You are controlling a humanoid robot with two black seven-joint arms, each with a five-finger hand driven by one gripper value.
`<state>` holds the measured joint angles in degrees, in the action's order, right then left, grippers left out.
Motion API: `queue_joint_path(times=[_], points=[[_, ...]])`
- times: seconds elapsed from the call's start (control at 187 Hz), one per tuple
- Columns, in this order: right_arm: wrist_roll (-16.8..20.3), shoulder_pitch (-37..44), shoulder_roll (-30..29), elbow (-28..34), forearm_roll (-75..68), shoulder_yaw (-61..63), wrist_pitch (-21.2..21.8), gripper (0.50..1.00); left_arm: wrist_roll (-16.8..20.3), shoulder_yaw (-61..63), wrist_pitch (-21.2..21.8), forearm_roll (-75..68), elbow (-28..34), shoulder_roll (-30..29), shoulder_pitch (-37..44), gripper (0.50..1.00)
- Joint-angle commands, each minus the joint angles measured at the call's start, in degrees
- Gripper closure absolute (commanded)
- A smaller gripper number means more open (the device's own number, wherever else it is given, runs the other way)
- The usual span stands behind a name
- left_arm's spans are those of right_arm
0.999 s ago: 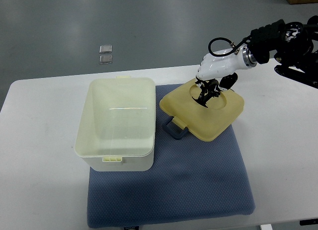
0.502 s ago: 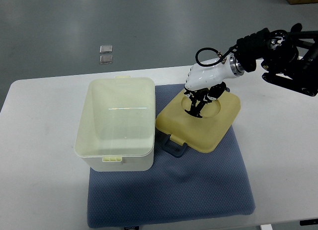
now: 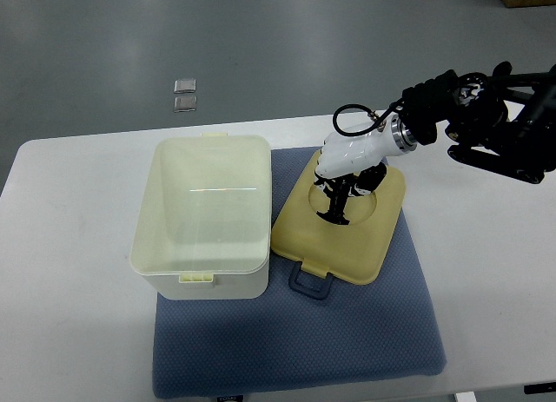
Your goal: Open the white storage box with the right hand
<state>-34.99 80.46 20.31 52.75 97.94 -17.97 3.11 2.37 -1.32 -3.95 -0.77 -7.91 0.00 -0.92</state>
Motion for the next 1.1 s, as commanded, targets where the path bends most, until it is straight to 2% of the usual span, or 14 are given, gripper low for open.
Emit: queue_joint_path(times=[0.0,0.005,0.011,0.016,0.021,0.027,0.032,0.037,0.069,0.347,0.566,0.673,0.892,1.095], points=[[0.0,-0.1,-0.1,0.0,-0.4,0.1,0.0,0.779,0.0,0.0,0.0,0.0,0.0,0.0,0.0,0.500],[0.0,-0.1,-0.1,0.0,-0.4,0.1,0.0,0.734,0.0,0.0,0.0,0.0,0.0,0.0,0.0,0.500],[0.0,-0.1,-0.1,0.0,-0.4,0.1,0.0,0.734,0.0,0.0,0.0,0.0,0.0,0.0,0.0,0.500],[0.0,-0.1,-0.2,0.0,-0.4,0.1,0.0,0.685,0.0,0.0,0.0,0.0,0.0,0.0,0.0,0.500],[0.0,-0.1,-0.2,0.0,-0.4,0.1,0.0,0.685,0.0,0.0,0.0,0.0,0.0,0.0,0.0,0.500],[0.0,-0.1,-0.2,0.0,-0.5,0.1,0.1,0.644,0.0,0.0,0.0,0.0,0.0,0.0,0.0,0.500],[0.0,-0.1,-0.2,0.0,-0.5,0.1,0.1,0.644,0.0,0.0,0.0,0.0,0.0,0.0,0.0,0.500],[0.0,-0.1,-0.2,0.0,-0.5,0.1,0.1,0.614,0.0,0.0,0.0,0.0,0.0,0.0,0.0,0.500],[0.0,-0.2,-0.2,0.0,-0.5,0.1,0.1,0.587,0.0,0.0,0.0,0.0,0.0,0.0,0.0,0.500],[0.0,0.4,0.3,0.1,-2.1,1.1,2.3,0.574,0.0,0.0,0.0,0.0,0.0,0.0,0.0,0.500],[0.0,0.2,1.5,-0.1,-12.3,8.3,4.9,0.572,0.0,0.0,0.0,0.0,0.0,0.0,0.0,0.500],[0.0,-0.9,3.9,-0.5,-19.4,13.6,6.8,0.574,0.0,0.0,0.0,0.0,0.0,0.0,0.0,0.500],[0.0,-10.2,6.1,-2.1,-36.0,22.8,6.7,0.574,0.0,0.0,0.0,0.0,0.0,0.0,0.0,0.500],[0.0,-22.0,4.0,-7.6,-51.5,35.9,5.3,0.574,0.0,0.0,0.0,0.0,0.0,0.0,0.0,0.500]])
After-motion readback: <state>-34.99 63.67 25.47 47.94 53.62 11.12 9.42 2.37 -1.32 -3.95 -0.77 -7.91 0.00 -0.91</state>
